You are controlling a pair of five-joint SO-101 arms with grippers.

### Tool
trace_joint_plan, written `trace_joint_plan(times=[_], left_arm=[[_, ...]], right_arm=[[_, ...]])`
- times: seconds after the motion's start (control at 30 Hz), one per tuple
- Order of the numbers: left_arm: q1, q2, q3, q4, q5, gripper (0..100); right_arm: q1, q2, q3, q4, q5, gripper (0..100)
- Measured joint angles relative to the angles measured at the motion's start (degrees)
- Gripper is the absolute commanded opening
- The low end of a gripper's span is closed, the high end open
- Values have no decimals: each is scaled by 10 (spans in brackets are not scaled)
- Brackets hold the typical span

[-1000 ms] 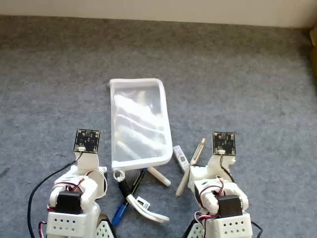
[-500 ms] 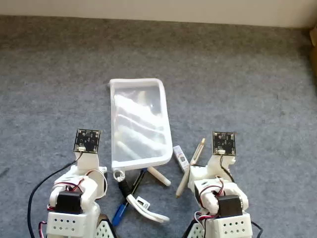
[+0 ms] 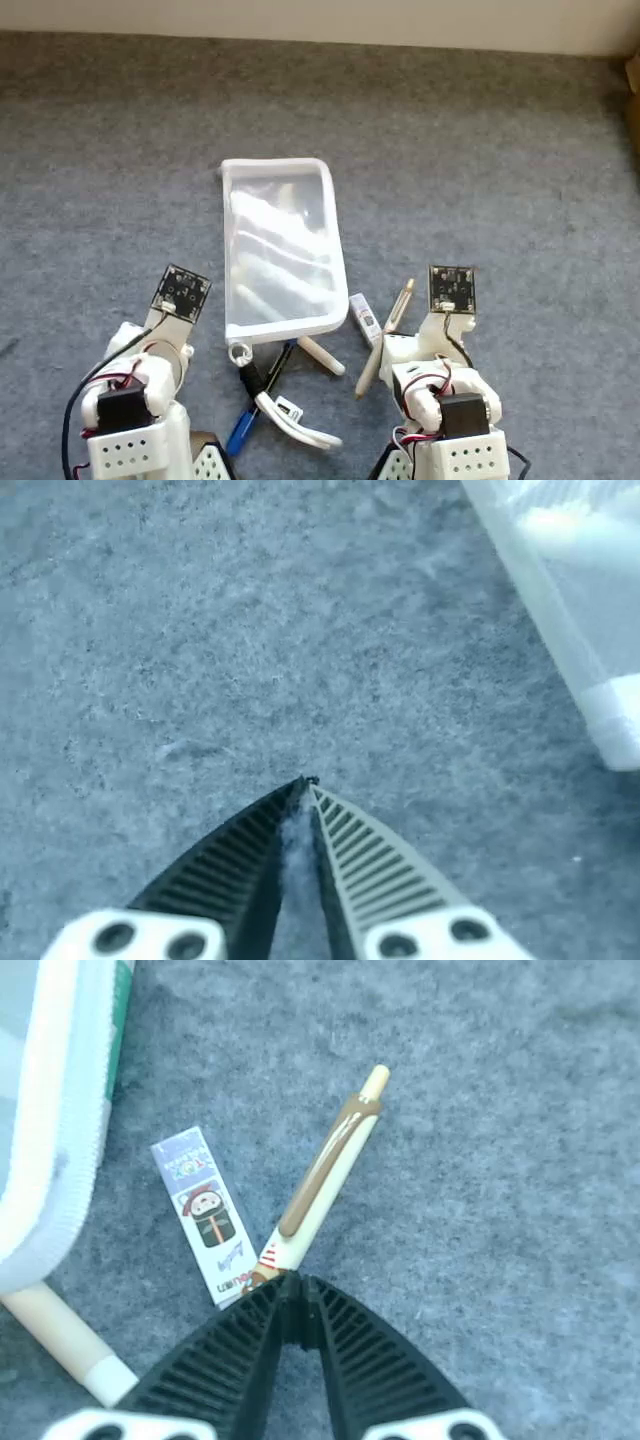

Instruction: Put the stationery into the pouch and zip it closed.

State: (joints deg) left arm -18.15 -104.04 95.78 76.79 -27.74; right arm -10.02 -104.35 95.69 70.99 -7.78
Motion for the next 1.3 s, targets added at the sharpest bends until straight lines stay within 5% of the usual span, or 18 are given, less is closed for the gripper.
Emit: trace_joint_plan(times=[0.33, 0.6, 0.77, 0.97, 1.3], left_arm=[[-7, 0, -7, 1, 10, 11], [-7, 1, -39, 4, 121, 326], [-62, 2, -40, 4, 192, 307], [-108, 2, -40, 4, 198, 306], [-127, 2, -40, 4, 198, 306]], right_arm=[[0, 0, 0, 0, 0, 5], [0, 0, 0, 0, -2, 5], [1, 0, 0, 0, -2, 5], [70, -4, -14, 0, -2, 5], [75, -4, -108, -34, 38, 9]])
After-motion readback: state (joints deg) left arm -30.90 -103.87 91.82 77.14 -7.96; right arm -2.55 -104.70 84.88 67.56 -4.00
